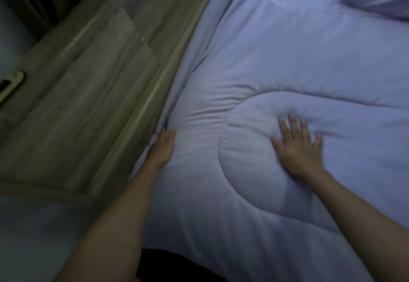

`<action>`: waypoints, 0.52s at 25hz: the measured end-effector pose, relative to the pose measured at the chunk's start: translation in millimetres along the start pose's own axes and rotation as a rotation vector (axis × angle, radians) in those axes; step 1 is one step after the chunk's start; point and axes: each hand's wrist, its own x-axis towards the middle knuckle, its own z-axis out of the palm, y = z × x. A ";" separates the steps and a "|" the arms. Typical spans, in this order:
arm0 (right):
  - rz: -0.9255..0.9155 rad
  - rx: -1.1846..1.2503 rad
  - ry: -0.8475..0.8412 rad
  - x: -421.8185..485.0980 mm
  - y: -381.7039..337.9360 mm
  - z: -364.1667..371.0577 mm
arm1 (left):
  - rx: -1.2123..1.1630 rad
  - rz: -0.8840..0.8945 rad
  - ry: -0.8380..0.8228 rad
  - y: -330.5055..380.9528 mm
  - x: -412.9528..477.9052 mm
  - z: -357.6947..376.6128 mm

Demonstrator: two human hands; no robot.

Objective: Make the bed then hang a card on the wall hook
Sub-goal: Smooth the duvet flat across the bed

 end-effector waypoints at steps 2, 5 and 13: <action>-0.013 -0.005 -0.027 -11.6 1.1 1.6 | -0.166 -0.157 0.039 -28.4 -23.9 -4.1; -0.081 -0.007 0.052 -53.1 9.3 7.0 | -0.127 -0.354 0.134 -45.8 -51.4 -8.7; 0.245 0.084 0.178 -123.4 148.9 4.4 | 0.645 0.459 0.154 102.6 -135.7 157.4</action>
